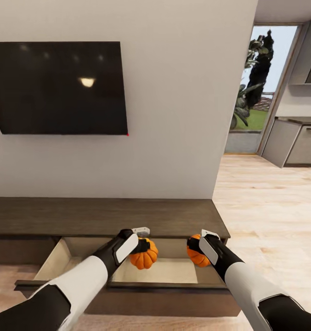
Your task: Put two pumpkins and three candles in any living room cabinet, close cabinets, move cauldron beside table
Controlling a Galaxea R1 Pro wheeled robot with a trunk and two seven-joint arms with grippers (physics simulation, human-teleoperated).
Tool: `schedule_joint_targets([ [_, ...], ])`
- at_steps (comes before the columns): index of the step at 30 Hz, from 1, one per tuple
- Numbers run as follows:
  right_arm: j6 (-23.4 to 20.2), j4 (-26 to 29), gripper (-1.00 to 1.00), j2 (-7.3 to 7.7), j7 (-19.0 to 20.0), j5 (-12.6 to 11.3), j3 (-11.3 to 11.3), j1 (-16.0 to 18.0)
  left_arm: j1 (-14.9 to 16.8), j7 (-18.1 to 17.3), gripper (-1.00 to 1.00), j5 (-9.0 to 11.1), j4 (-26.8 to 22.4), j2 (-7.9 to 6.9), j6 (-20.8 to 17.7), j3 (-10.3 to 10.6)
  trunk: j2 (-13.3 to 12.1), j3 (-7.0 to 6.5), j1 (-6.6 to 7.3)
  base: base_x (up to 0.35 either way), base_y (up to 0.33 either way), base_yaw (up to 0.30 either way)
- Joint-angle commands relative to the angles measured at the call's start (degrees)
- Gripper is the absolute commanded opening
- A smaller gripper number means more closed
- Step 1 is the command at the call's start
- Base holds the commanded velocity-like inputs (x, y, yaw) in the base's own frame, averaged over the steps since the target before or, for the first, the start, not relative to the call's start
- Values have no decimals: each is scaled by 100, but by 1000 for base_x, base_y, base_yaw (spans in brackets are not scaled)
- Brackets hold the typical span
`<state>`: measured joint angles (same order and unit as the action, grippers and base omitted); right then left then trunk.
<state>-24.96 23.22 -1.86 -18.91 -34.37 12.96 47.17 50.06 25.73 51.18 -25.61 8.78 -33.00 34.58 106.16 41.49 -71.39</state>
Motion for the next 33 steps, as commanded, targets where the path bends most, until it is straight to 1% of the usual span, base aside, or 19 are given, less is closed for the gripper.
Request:
schedule_joint_targets([
  [1,-19,16,-100,4,-51,-56,48,5,47,50,-100,60,-8,-4,-82,41,44,25,-22,0,0,0],
  [3,-94,31,-100,8,-61,-49,46,15,194,53,-100,67,-12,-1,-237,32,125,61,-66,0,0,0],
  [4,-305,53,-100,18,-63,-46,36,39,339,63,-100,83,-13,-8,-312,22,165,79,-88,0,0,0],
  [6,-441,116,-100,13,-59,-50,29,69,427,101,-100,94,-14,-15,-389,-36,245,115,-132,0,0,0],
  [8,-486,162,-100,8,-56,-55,32,79,456,145,-100,98,-14,-16,-433,-129,325,151,-176,0,0,0],
  [10,-505,192,-100,1,-36,-56,41,87,479,206,-100,92,-14,-10,-462,-321,405,186,-220,0,0,0],
  [14,-465,199,-100,-19,0,5,140,90,487,232,-100,86,-14,-8,-449,-424,566,258,-308,0,0,0],
  [18,-457,205,-100,-29,9,21,175,90,487,231,-100,79,-14,-8,-437,-427,726,330,-396,0,0,0],
  [25,-456,218,-100,-20,5,27,173,90,488,223,-100,78,-14,-2,-419,-419,1007,456,-549,0,0,0],
  [29,-457,220,-100,-17,2,27,166,90,488,226,-100,87,-14,0,-255,-417,1167,528,-637,0,0,0],
  [33,-451,226,-100,-9,7,27,164,90,488,223,-100,100,-10,1,-206,-410,1328,599,-725,0,0,0],
])
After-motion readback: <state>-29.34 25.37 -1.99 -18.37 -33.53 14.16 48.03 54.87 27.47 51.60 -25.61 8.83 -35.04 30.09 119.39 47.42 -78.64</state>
